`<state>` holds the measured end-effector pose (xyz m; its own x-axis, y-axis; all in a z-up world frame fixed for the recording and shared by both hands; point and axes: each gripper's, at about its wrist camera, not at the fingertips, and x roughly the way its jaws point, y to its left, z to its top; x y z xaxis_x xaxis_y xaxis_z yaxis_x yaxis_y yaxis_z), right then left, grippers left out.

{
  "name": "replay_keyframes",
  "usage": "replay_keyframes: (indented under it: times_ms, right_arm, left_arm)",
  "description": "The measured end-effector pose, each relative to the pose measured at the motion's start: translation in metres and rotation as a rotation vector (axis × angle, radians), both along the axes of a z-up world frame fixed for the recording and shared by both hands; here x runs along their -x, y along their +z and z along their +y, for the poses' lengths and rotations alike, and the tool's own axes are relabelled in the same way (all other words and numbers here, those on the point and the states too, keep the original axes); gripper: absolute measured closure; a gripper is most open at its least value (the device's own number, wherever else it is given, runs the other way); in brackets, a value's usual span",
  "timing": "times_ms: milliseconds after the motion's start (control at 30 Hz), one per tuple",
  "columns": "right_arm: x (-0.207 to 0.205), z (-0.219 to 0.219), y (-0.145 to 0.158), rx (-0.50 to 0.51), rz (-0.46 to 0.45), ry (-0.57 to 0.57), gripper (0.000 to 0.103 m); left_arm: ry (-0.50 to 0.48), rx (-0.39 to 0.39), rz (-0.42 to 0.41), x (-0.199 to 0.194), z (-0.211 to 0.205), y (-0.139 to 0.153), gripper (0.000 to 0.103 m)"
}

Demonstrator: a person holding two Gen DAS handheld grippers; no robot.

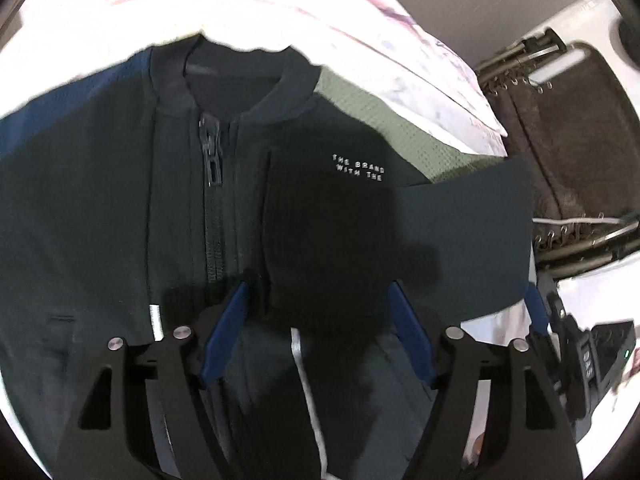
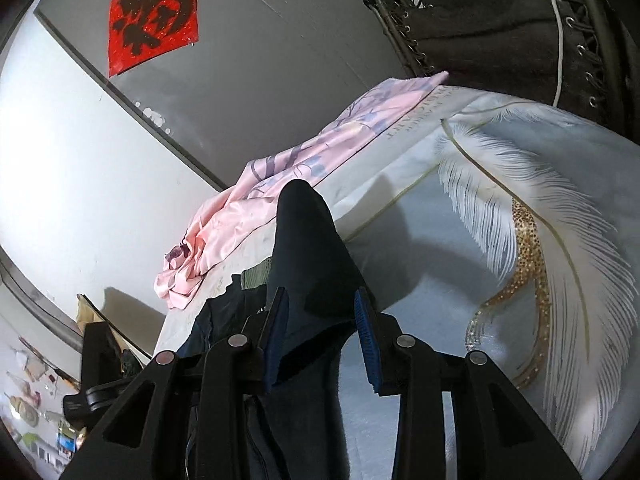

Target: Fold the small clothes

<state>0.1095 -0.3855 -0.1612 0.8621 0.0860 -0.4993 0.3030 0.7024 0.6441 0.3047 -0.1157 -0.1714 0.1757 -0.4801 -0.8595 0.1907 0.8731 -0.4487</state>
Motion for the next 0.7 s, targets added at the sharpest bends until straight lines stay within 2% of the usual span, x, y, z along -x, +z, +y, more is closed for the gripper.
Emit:
replay_keyframes:
  times_ms: [100, 167, 200, 233, 267, 367, 467, 700]
  right_arm:
    - [-0.003, 0.009, 0.003, 0.062, 0.017, 0.011, 0.068]
    - [-0.005, 0.016, 0.004, 0.095, 0.03, 0.016, 0.068]
    - [-0.005, 0.018, 0.005, 0.113, 0.036, 0.016, 0.068]
    - [-0.005, 0.019, 0.005, 0.128, 0.042, 0.015, 0.068]
    - [-0.006, 0.021, 0.006, 0.15, 0.054, 0.014, 0.068]
    - [-0.01, 0.027, 0.006, 0.213, 0.1, 0.011, 0.068]
    - [-0.013, 0.035, 0.008, 0.266, 0.128, 0.026, 0.067]
    - [-0.011, 0.048, 0.015, 0.293, 0.118, 0.059, 0.067]
  left_arm:
    - [0.026, 0.013, -0.006, -0.003, -0.002, -0.001, 0.033]
    - [0.029, -0.001, -0.026, -0.006, -0.008, 0.0, 0.039]
    - [0.023, -0.019, -0.044, -0.007, -0.013, 0.0, 0.052]
    - [0.018, -0.028, -0.048, -0.008, -0.015, -0.001, 0.06]
    - [0.014, -0.028, -0.047, -0.01, -0.016, -0.002, 0.074]
    - [0.019, -0.045, -0.08, -0.009, -0.014, -0.001, 0.095]
    - [0.026, -0.028, -0.111, -0.009, -0.002, 0.007, 0.096]
    - [0.071, -0.075, -0.264, -0.012, 0.04, 0.058, 0.096]
